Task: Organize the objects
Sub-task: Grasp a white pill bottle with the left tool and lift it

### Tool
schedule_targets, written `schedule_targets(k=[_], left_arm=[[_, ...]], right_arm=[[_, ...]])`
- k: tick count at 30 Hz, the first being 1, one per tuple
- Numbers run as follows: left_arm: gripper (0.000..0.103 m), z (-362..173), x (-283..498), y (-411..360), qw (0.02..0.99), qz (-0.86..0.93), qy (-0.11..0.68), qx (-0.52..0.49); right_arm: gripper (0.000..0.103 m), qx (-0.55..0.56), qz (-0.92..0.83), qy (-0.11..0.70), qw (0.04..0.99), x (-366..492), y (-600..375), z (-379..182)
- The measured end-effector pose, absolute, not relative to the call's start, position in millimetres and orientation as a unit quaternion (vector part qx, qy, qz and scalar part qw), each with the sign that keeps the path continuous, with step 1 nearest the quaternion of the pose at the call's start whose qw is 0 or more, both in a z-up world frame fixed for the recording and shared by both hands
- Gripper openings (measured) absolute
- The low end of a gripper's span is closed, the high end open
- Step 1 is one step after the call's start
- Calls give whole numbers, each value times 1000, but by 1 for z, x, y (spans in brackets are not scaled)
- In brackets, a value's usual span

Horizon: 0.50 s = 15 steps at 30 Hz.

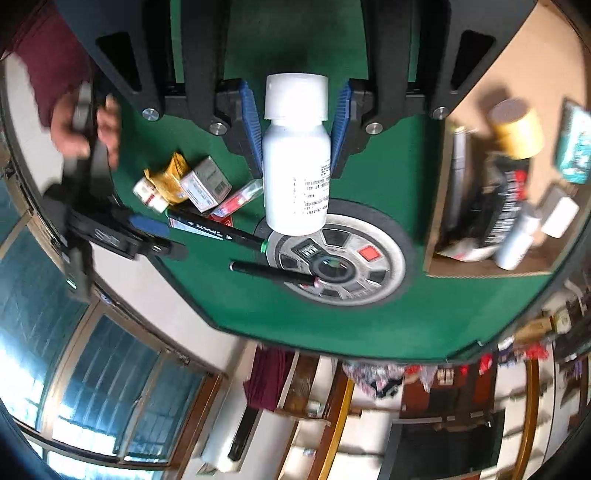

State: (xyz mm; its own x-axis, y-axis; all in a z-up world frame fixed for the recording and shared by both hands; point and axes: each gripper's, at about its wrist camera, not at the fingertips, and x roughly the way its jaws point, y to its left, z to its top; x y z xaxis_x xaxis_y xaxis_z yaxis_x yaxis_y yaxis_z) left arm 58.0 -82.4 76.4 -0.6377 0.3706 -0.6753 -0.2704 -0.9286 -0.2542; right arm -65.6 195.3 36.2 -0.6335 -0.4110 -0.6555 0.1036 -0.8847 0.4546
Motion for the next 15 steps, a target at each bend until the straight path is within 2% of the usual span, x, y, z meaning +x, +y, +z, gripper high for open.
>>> schedule_targets(k=[4, 10, 13, 15], left_arm=[[33, 80, 79, -87, 184, 910, -42, -370], [33, 68, 81, -91, 203, 900, -57, -381], [33, 60, 84, -96, 205, 897, -65, -388], [33, 56, 87, -100, 203, 895, -70, -390]], right_arm=[[91, 435, -882, -81, 163, -80, 162, 48], [89, 467, -861, 83, 183, -81, 111, 44], [78, 475, -852, 130, 178, -80, 99, 35], [63, 487, -843, 150, 171, -83, 95, 27]])
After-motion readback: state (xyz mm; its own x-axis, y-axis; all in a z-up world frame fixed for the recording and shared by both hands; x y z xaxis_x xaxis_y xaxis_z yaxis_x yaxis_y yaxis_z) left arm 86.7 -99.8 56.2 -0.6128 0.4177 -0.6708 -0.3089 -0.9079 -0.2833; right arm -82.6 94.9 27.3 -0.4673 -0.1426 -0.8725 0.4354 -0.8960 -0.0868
